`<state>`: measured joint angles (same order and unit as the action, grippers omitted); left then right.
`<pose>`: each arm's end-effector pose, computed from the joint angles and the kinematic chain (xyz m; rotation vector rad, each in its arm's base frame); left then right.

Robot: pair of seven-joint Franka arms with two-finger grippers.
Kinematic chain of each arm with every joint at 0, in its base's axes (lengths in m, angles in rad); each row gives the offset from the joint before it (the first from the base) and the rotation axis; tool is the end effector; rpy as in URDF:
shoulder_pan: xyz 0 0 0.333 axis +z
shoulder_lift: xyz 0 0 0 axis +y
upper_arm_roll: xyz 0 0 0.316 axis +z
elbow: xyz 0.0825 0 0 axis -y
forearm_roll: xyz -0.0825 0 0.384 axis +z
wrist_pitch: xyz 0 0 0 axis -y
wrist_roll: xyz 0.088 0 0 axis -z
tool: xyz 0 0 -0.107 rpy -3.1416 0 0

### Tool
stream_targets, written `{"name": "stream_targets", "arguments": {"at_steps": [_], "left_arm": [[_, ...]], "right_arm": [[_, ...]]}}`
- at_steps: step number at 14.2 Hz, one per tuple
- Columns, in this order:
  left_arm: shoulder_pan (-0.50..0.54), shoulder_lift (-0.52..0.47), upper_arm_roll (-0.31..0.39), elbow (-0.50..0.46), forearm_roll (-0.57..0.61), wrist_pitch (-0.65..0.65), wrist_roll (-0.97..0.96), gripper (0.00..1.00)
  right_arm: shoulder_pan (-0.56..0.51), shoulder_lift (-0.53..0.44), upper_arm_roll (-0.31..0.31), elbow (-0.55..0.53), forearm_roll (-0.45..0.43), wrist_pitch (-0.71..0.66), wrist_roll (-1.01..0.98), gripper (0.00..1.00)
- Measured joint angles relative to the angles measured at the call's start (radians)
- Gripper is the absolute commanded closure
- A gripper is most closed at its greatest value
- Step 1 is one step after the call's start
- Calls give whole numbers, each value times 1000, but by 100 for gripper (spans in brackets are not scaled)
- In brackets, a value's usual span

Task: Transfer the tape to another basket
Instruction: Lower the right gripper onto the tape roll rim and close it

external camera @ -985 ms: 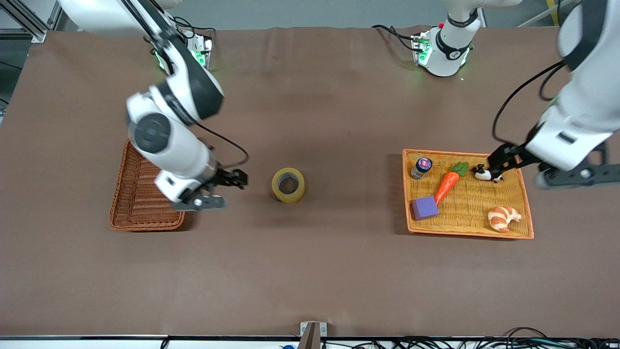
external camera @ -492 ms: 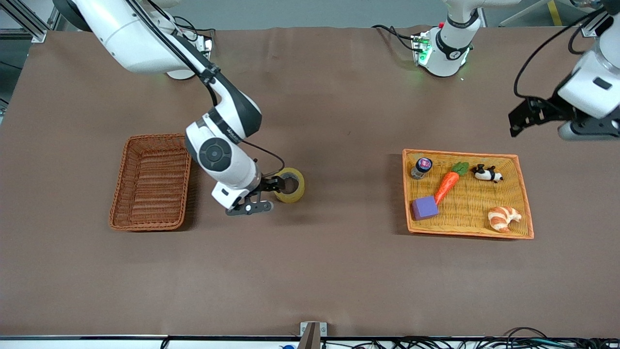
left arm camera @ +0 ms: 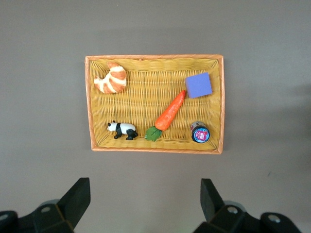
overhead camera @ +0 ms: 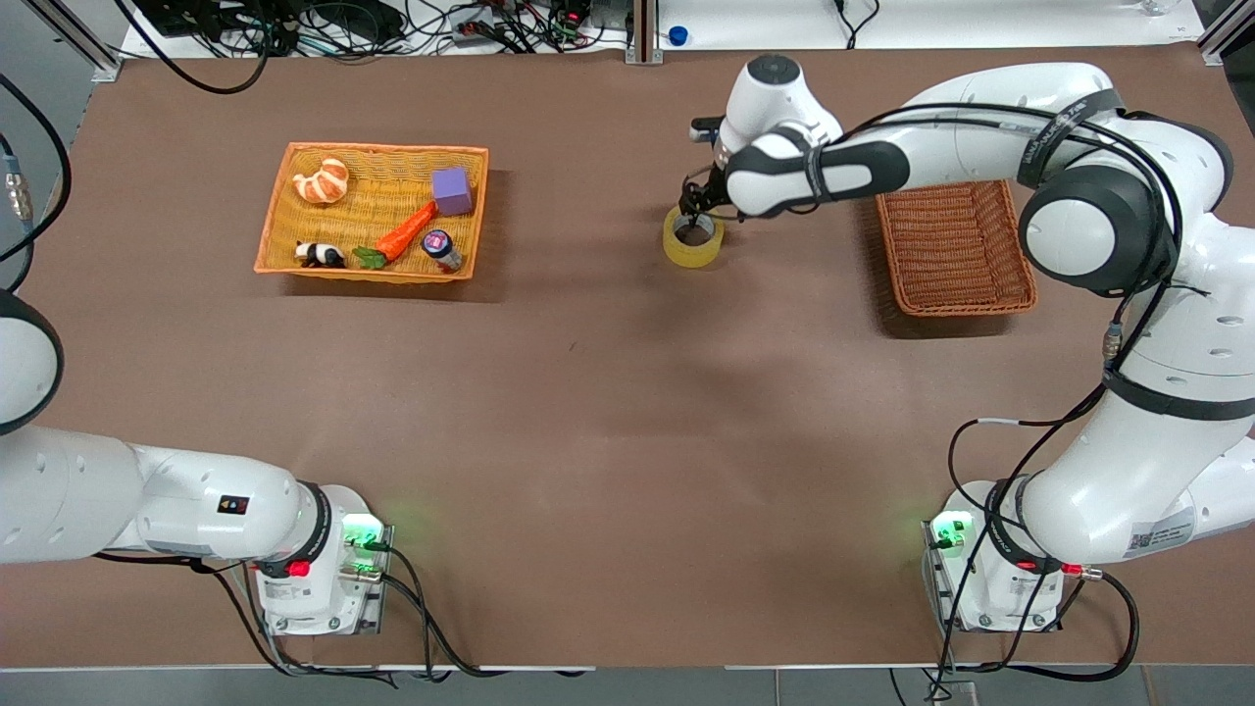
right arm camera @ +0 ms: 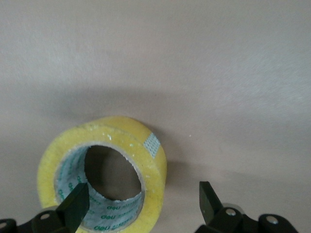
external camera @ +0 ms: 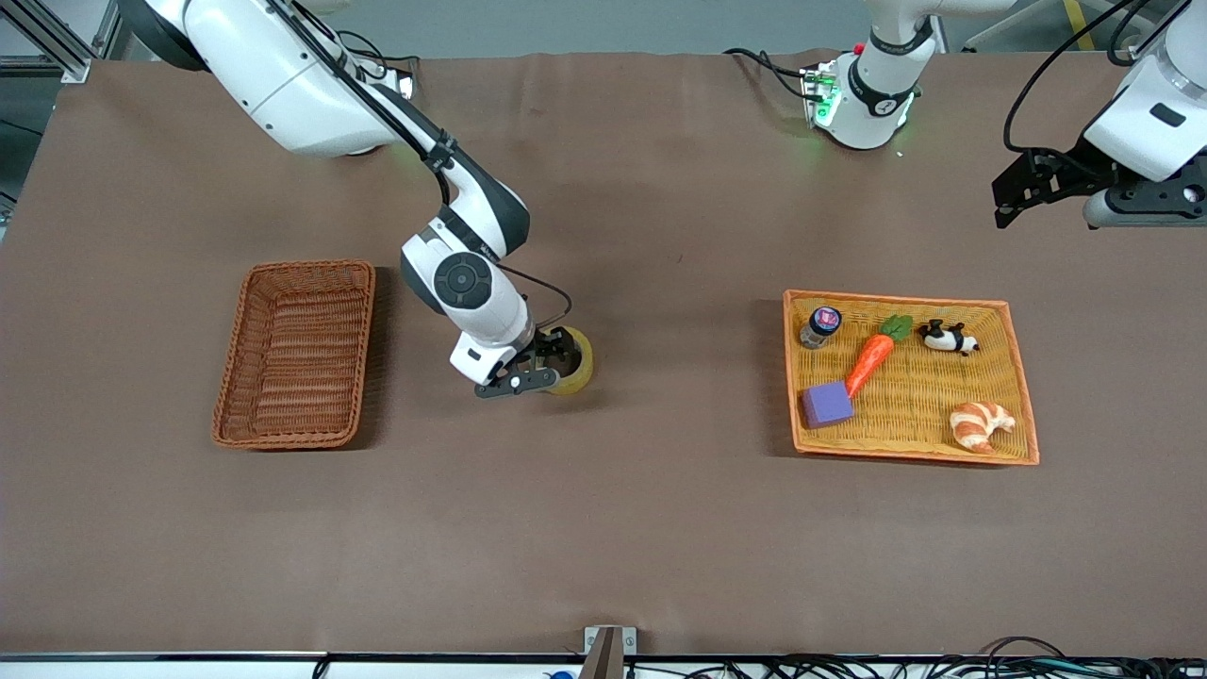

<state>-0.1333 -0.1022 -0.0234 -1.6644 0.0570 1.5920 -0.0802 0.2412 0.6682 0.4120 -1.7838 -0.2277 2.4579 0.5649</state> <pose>0.5187 -0.0766 0.6374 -3.0834 0.1184 -0.0564 0.5406 0.3850 0.2114 -3.0074 -0.2602 -0.0048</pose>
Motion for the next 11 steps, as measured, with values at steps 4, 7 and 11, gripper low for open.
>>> {"name": "stream_targets", "arguments": {"at_steps": [4,7,11], "left_arm": [[-5,11,0,-5,0,18,0,0],[-5,14,0,-6,0,19,0,0],[-5,14,1,-8,0,21,0,0]], "right_arm": [[2,5,-3,-40,-40,55,17,0],[1,28,-7,-40,-104,73,66,2],[1,46,-8,-40,-192,82,150,15]]}}
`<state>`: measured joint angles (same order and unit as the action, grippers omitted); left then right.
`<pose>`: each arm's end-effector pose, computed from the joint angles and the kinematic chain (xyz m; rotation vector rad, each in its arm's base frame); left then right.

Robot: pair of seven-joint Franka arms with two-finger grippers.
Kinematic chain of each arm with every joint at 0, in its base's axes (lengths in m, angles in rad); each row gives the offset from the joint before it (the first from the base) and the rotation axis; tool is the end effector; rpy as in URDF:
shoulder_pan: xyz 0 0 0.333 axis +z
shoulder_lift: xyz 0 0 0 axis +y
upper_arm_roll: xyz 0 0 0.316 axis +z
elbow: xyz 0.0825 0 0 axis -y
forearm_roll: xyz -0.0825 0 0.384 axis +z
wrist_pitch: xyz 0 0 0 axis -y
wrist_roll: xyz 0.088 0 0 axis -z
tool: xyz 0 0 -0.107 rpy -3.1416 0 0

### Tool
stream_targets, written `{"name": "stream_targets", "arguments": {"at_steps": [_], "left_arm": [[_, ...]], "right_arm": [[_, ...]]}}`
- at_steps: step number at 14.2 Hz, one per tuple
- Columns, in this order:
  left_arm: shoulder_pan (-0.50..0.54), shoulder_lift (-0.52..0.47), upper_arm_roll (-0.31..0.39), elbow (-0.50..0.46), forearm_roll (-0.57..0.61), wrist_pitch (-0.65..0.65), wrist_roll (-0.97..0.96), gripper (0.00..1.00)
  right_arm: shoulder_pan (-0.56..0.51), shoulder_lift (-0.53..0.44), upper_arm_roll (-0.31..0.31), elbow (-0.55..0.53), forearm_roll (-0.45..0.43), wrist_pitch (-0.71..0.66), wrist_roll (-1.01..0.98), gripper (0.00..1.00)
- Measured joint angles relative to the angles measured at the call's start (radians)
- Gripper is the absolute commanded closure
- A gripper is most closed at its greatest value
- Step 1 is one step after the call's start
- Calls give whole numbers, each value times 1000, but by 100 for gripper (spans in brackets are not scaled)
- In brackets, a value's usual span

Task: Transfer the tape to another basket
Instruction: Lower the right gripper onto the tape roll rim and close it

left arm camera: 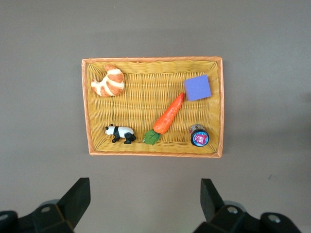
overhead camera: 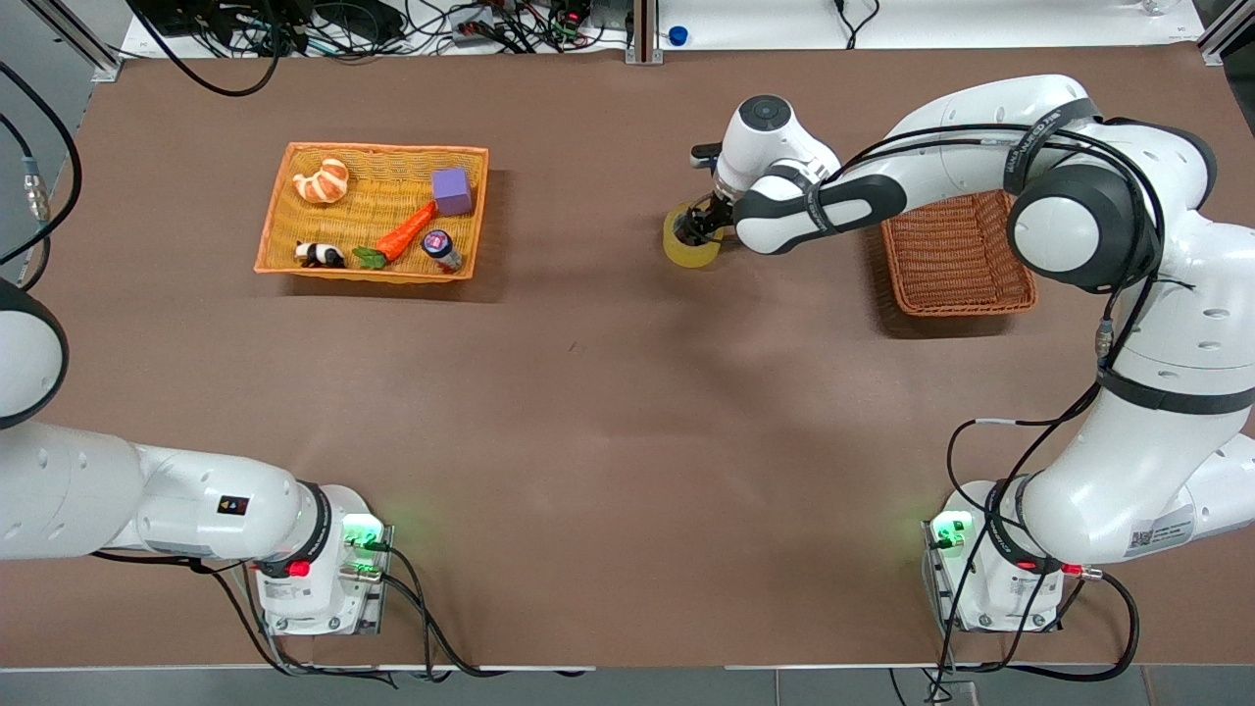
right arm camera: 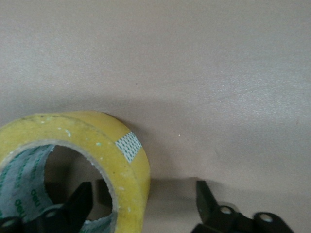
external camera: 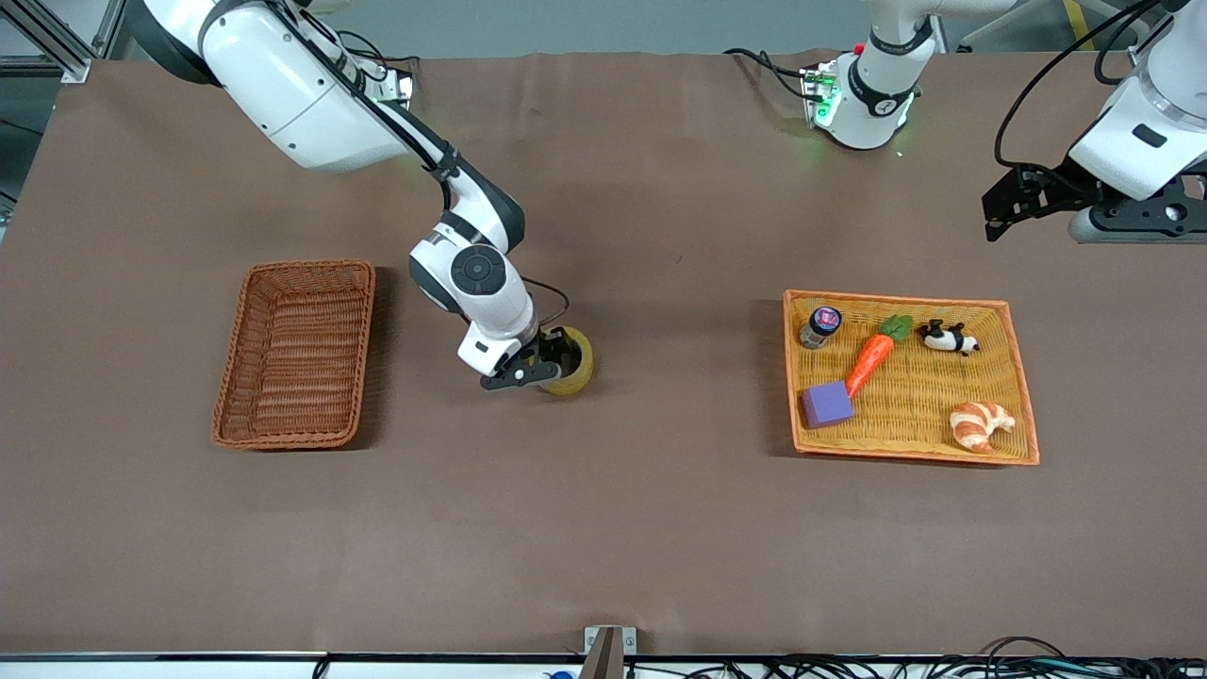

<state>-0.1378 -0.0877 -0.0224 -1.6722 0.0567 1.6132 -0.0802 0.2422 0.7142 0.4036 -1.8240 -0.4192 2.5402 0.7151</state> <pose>0.5247 -0.0794 0.6280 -3.0838 0.1258 -0.0548 0.5277 0.3823 0.1744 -3.0677 -0.2625 -0.0945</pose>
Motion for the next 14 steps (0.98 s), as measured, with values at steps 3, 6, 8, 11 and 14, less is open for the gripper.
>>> {"name": "stream_targets", "arguments": {"at_steps": [3,6,8,11,14], "left_arm": [[0,1,0,-1,0,5,0,0],[0,1,0,-1,0,6,0,0],[0,1,1,-1,0,6,0,0],[0,1,1,-1,0,6,0,0],[0,1,1,-1,0,6,0,0]], "right_arm": [[-2,0,0,5,-2,0,3,20],[-3,0,0,10,-2,0,4,35],[-3,0,0,13,-2,-1,4,52],[-4,0,0,17,-2,-2,9,77],[-4,0,4,24,-2,-8,52,100]]}}
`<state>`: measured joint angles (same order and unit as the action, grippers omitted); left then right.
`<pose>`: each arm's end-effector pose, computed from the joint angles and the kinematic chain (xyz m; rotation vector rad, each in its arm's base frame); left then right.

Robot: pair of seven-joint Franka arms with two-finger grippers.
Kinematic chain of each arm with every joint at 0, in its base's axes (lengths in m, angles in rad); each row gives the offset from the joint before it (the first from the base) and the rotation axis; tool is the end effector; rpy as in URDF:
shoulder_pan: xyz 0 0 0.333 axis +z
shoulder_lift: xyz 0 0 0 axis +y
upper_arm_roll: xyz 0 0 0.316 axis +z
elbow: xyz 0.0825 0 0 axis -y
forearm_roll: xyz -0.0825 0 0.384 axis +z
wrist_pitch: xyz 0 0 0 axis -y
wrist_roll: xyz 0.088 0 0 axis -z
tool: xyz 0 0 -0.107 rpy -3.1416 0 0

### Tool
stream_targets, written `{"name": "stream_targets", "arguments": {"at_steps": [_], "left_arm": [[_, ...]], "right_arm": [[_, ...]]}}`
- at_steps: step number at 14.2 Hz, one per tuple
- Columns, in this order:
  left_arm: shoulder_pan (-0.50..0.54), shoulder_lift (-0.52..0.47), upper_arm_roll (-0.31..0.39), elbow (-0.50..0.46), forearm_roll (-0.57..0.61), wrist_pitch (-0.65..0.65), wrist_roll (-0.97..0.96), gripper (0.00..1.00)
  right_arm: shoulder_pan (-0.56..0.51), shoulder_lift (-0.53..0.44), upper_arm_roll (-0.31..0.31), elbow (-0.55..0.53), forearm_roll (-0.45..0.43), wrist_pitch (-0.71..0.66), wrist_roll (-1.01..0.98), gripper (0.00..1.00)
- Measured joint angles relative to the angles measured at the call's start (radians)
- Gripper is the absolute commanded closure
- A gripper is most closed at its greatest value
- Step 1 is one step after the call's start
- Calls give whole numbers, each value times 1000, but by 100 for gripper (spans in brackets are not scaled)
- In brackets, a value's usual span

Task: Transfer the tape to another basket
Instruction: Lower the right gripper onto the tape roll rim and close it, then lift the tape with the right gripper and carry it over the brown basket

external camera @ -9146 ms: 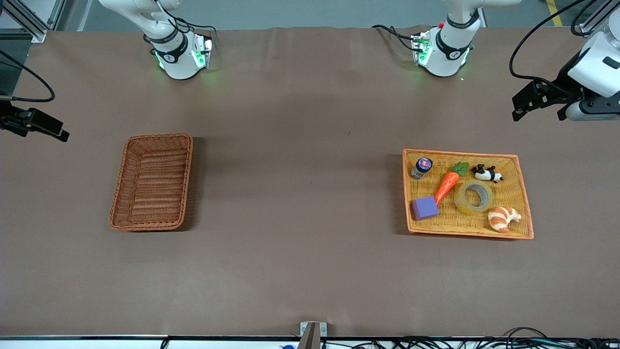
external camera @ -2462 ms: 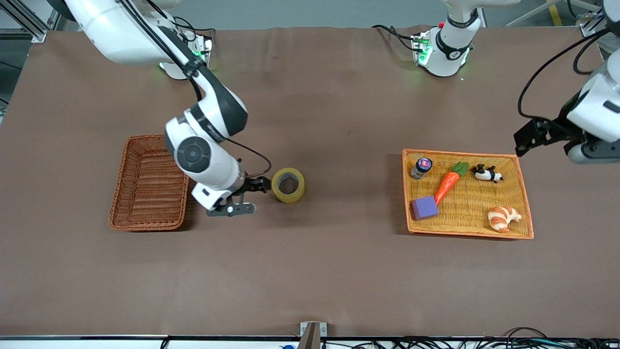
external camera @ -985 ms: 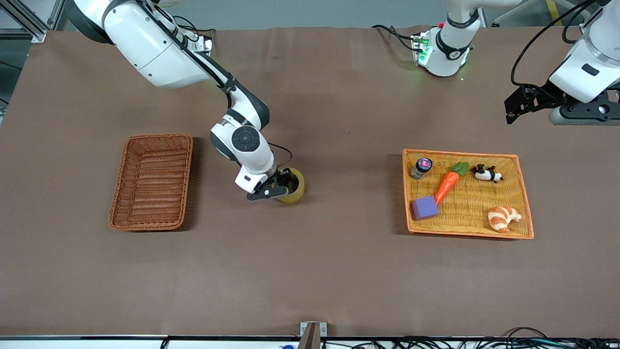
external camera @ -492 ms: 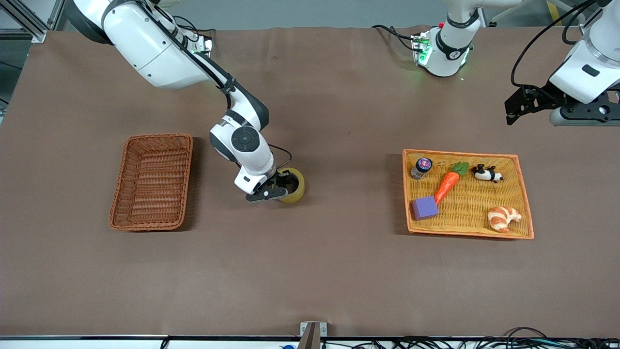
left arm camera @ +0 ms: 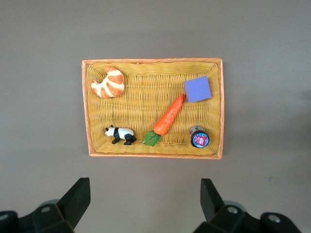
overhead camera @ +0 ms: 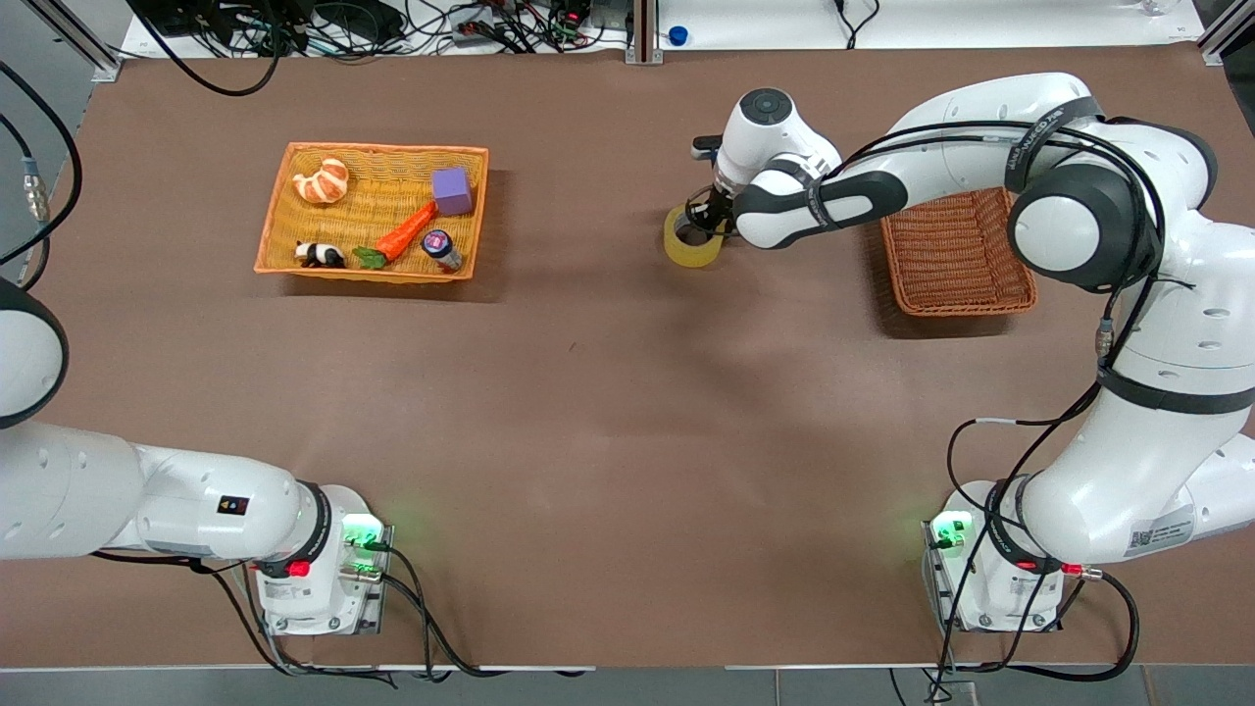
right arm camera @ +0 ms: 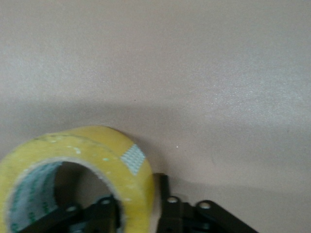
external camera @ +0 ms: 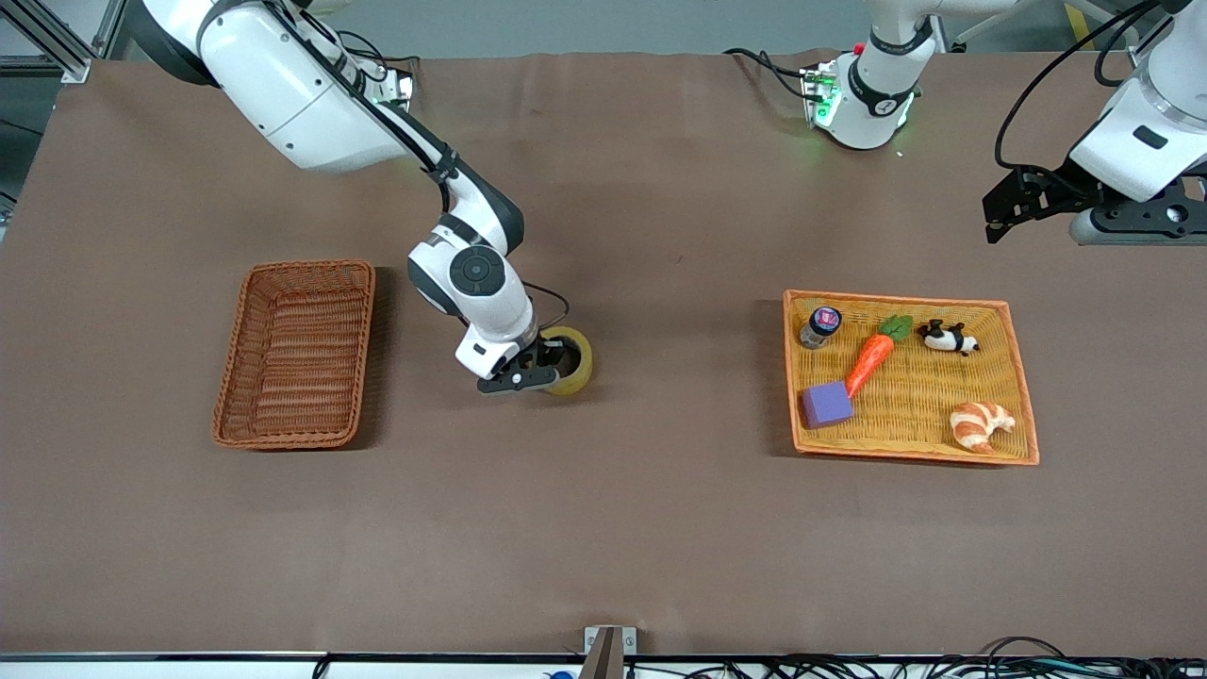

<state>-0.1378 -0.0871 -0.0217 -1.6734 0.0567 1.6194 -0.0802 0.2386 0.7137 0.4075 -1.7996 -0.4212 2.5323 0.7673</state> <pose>0.5255 -0.0792 0.6277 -3.0843 0.1251 -0.0615 0.5361 0.3842 0.1838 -3.0647 -0.1738 -0.1171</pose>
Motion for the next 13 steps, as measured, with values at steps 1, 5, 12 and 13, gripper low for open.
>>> {"name": "stream_targets", "arguments": {"at_steps": [1,5,12,13], "left_arm": [[0,0,0,0,0,0,0,0],[0,0,1,0,0,0,0,0],[1,0,2,-1,0,1,0,0],[1,0,2,-1,0,2,0,0]], "right_arm": [[0,0,2,5,0,-10,12,100],[-24,-9,4,36,0,-65,15,100],[-161,-279,-12,58,168,-370,-174,100],[-163,-337,-72,58,236,-414,-279,100]]}}
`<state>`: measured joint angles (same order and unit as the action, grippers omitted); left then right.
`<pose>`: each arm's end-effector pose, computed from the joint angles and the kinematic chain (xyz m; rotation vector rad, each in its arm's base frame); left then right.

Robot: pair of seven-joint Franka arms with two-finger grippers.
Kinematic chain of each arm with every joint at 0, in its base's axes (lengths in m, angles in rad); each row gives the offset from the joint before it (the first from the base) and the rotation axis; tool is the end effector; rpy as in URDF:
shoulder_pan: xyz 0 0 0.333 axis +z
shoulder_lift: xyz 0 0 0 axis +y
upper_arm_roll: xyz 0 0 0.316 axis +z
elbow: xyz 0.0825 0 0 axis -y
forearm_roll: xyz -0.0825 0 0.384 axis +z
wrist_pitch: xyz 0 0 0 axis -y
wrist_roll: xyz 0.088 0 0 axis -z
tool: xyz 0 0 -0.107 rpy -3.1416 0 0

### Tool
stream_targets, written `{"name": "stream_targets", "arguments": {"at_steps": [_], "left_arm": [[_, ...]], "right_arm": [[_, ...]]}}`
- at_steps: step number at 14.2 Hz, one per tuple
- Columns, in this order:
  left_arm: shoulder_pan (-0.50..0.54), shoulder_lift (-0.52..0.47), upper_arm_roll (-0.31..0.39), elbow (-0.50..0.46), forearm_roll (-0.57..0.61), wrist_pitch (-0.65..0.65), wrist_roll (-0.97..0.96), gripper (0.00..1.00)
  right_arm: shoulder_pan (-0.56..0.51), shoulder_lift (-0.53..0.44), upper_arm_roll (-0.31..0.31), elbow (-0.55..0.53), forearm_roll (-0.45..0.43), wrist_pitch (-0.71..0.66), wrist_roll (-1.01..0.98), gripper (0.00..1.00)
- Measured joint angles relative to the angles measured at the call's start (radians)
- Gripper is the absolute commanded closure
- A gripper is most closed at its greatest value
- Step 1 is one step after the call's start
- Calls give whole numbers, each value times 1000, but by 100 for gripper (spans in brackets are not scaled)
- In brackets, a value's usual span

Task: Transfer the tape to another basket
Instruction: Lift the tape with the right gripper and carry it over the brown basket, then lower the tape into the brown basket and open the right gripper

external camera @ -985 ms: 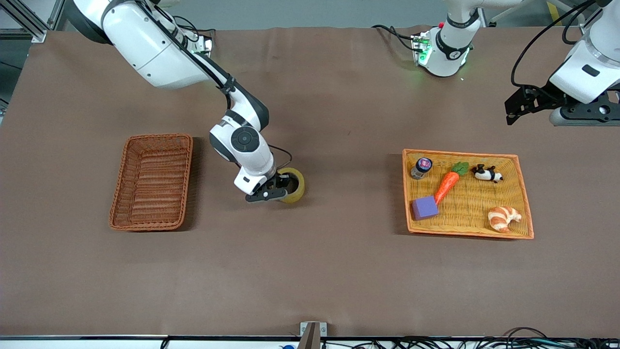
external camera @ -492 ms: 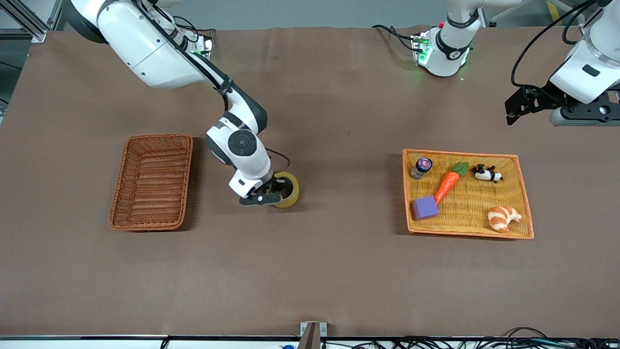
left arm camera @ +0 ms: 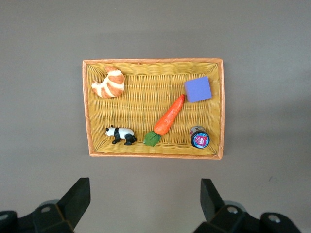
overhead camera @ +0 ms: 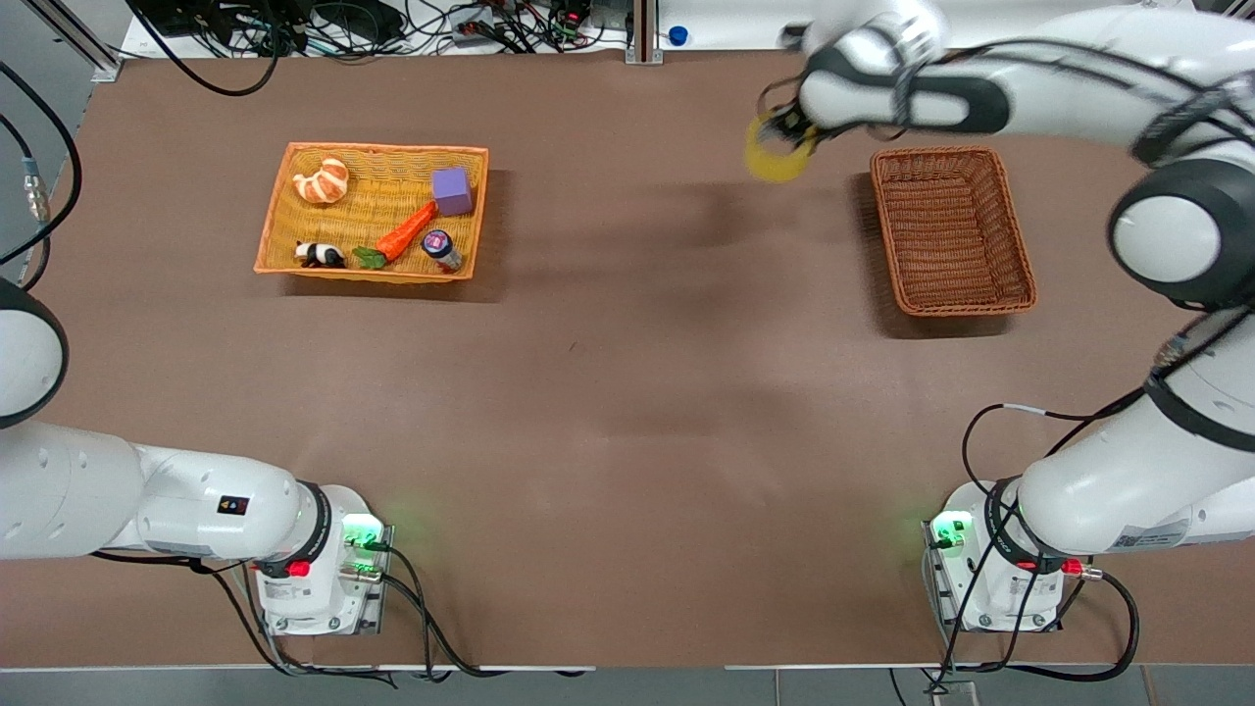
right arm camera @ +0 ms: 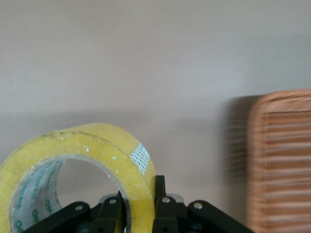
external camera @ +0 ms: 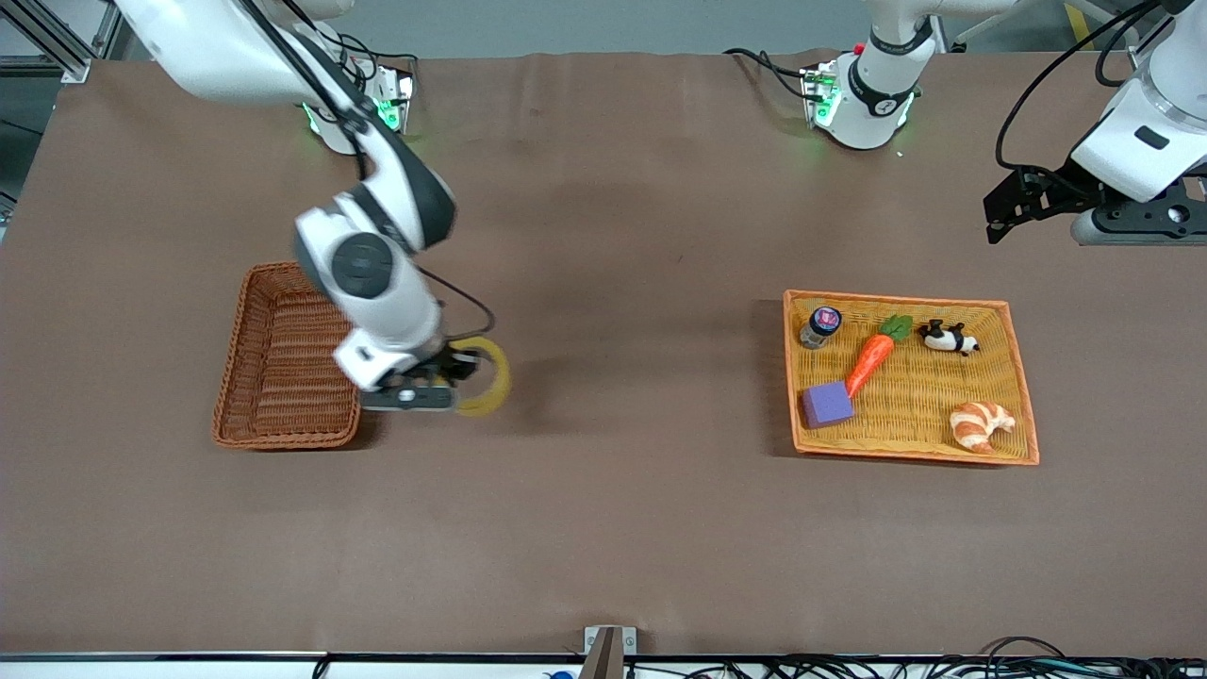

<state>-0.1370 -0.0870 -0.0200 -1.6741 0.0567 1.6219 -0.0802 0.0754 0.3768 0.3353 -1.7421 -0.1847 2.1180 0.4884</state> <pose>0.5260 -0.0779 0.6275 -3.0847 0.1214 -0.0640 0.6078 0.2347 0.3716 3.1174 -0.0099 0.0585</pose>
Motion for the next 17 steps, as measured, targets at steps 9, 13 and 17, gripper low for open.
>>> {"name": "stream_targets", "arguments": {"at_steps": [9,13,17], "left_arm": [[0,0,0,-2,0,2,0,0],[0,0,0,-2,0,3,0,0],[0,0,0,-2,0,3,0,0]], "right_arm": [[-21,-177,-502,-134,182,-66,-674,100],[-15,-199,-508,-361,184,184,-681,100],[-13,-198,-508,-568,184,456,-681,100]]}}
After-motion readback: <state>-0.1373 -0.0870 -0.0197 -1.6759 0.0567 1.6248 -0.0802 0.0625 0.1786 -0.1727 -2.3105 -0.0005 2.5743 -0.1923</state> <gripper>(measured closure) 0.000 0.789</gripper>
